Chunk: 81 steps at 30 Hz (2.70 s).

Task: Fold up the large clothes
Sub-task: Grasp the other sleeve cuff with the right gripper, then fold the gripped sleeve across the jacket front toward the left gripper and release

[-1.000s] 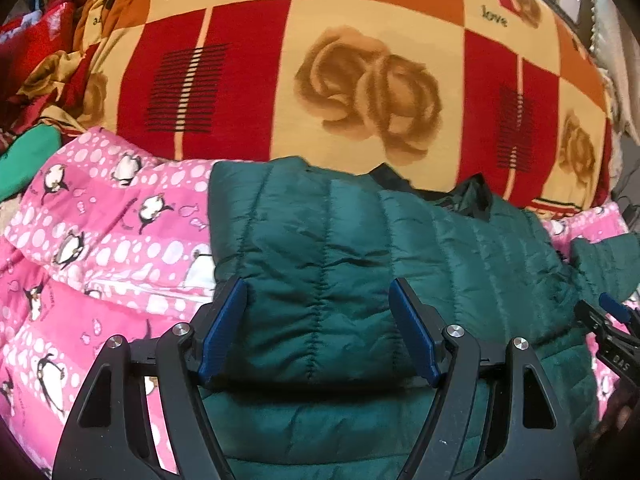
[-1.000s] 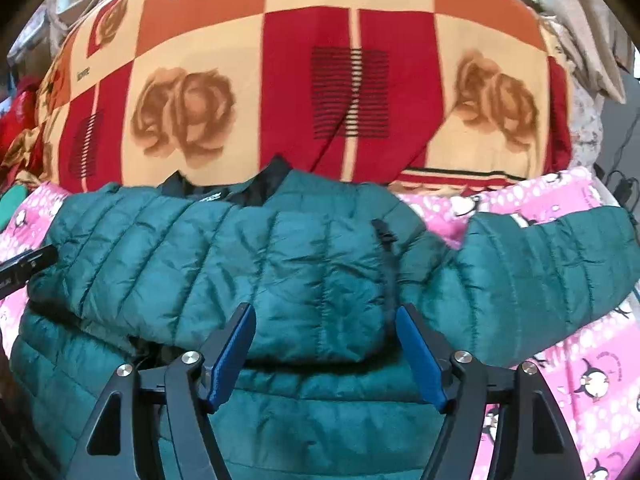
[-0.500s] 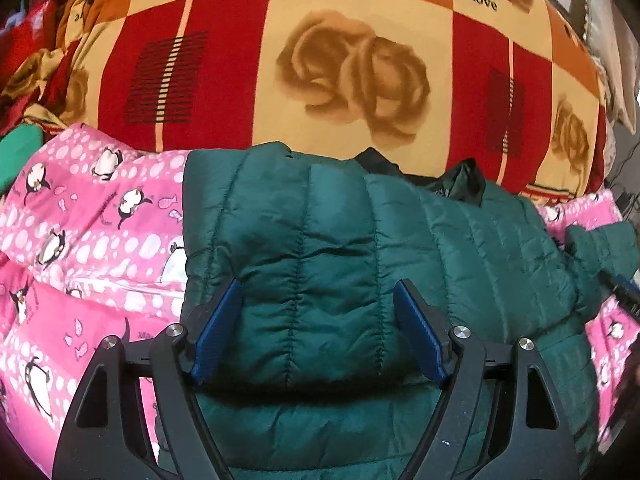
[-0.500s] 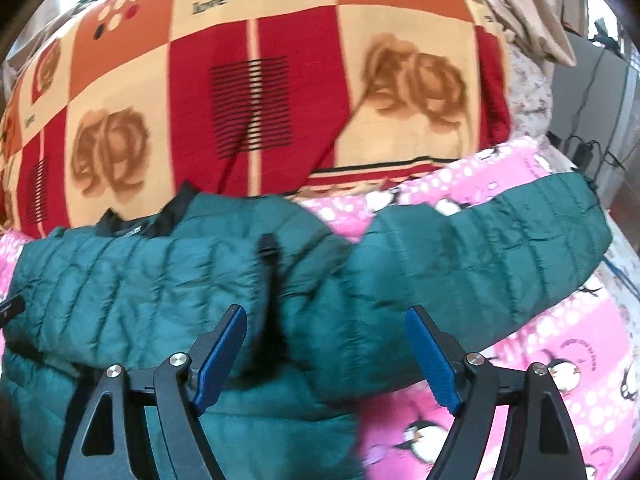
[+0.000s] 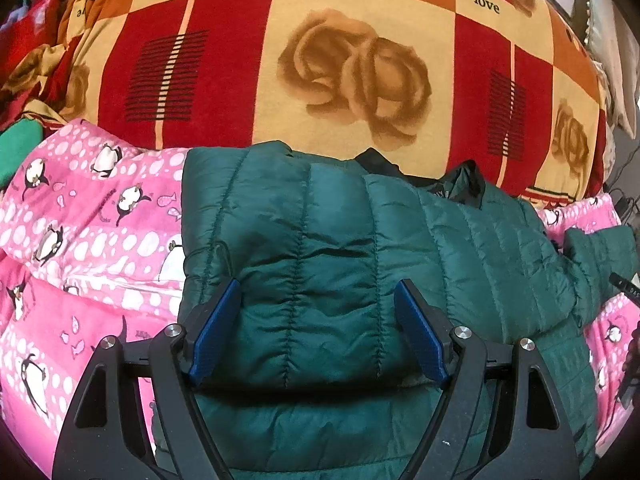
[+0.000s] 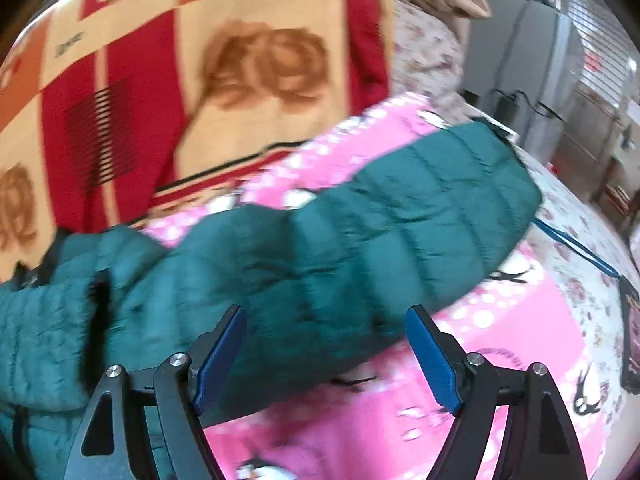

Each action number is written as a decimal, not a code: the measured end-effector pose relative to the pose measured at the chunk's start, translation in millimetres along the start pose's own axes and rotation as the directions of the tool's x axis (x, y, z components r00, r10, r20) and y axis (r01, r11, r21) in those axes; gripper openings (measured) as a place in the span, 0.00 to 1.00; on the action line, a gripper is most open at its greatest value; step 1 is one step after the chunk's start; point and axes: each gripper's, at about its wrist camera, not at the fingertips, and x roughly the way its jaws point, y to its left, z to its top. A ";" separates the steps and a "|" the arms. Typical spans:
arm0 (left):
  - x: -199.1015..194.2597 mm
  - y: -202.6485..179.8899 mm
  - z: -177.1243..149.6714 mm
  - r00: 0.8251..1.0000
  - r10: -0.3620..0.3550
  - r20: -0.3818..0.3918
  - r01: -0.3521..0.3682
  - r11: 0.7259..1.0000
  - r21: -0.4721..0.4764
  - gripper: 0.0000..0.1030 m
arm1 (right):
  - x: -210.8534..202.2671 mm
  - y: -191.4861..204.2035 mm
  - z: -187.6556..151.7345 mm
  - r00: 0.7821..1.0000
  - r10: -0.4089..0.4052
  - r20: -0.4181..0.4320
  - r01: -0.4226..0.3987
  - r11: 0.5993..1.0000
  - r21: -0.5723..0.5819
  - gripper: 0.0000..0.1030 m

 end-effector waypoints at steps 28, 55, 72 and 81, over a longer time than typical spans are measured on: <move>-2.3 -1.3 -0.2 0.997 0.004 0.074 -0.004 1.000 0.005 0.77 | 72.9 -142.1 49.9 0.999 -0.036 0.028 0.023 0.928 0.372 0.79; -21.7 10.9 5.0 0.994 0.004 0.107 0.002 0.999 -0.054 0.77 | -53.8 -38.4 47.7 0.903 0.371 0.219 -0.403 0.906 0.128 0.20; -28.7 11.9 6.0 0.992 -0.002 0.127 0.010 0.998 -0.056 0.77 | -84.6 82.2 15.3 0.825 0.565 0.034 -0.561 0.824 -0.076 0.17; -29.9 12.6 8.1 0.991 -0.010 0.131 0.019 0.998 -0.066 0.77 | -80.7 138.8 0.8 0.773 0.634 -0.032 -0.634 0.766 -0.106 0.16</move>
